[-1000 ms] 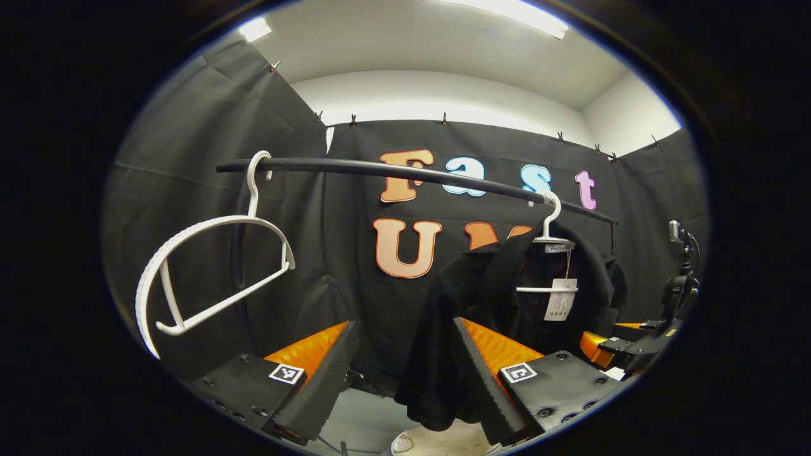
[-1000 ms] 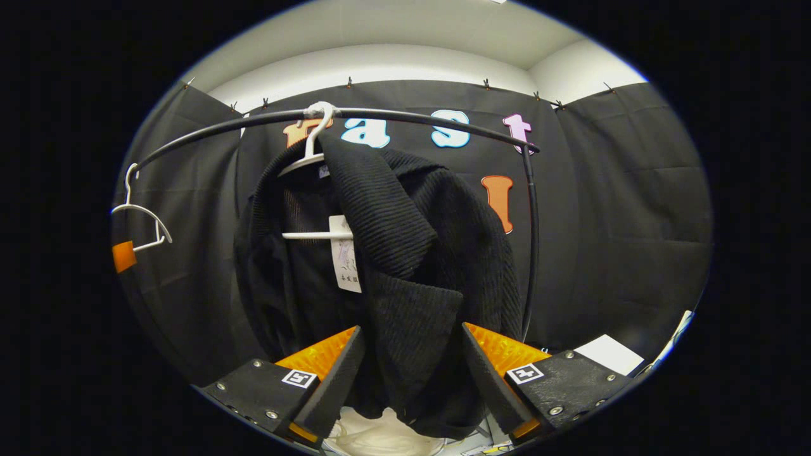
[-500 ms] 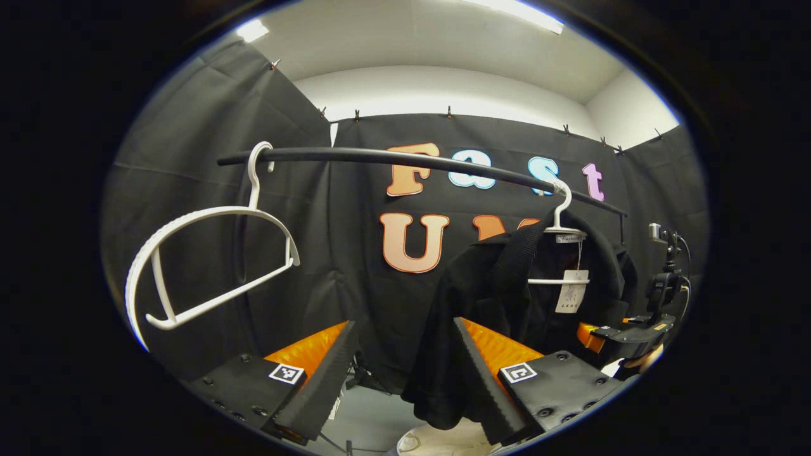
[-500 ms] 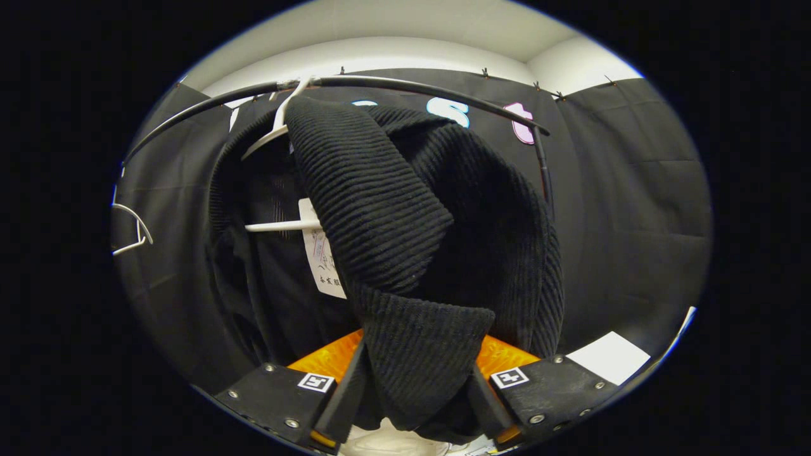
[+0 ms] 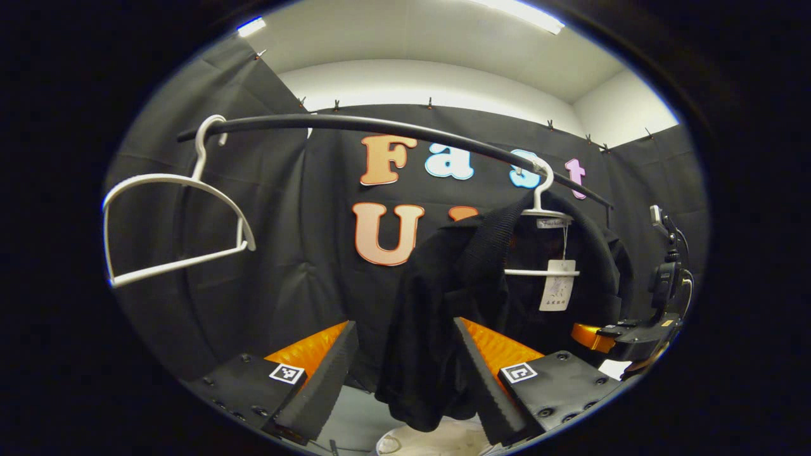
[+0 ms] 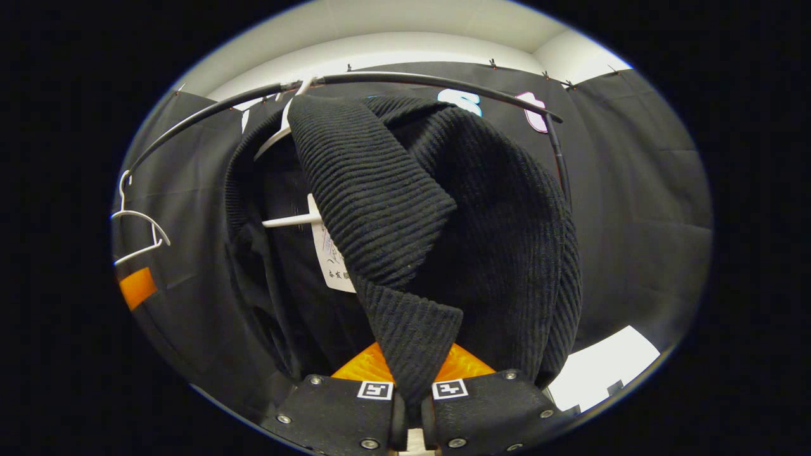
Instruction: Grasp the clothes on the hanger with both hands and then place them into the laundry hamper below.
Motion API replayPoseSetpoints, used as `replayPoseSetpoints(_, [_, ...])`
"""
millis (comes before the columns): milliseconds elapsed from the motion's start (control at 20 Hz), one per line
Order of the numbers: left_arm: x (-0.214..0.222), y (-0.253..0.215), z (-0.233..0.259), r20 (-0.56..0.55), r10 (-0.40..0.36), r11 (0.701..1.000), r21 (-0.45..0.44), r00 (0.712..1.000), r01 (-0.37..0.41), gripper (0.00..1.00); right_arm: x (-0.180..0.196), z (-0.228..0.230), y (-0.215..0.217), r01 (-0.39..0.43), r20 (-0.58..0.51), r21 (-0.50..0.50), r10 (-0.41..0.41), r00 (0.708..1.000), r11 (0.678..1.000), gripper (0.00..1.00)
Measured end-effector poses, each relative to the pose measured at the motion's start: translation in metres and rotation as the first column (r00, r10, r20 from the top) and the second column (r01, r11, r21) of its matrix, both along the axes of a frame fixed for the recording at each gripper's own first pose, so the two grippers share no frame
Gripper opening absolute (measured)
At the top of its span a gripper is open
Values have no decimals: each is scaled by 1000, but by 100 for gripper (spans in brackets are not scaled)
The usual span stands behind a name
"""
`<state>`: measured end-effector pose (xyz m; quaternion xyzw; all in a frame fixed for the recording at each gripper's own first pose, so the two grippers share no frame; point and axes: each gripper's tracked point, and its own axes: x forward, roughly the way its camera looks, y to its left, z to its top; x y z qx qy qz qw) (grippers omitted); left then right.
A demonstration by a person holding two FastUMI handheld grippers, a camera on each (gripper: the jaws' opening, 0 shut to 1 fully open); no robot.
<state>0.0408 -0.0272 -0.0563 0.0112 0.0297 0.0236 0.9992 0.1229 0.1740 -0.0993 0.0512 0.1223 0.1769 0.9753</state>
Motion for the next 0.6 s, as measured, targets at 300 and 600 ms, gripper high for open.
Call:
replayPoseSetpoints(300, [37, -49, -34, -50, -119, 993, -31, 992, 117, 97, -16, 20, -17, -1, 13, 19, 1, 1000, 1000, 6])
replayPoseSetpoints(600, [71, -84, -69, -77, -181, 983, -12, 980, 181, 97, -28, 39, -40, 21, 28, 43, -22, 999, 999, 6])
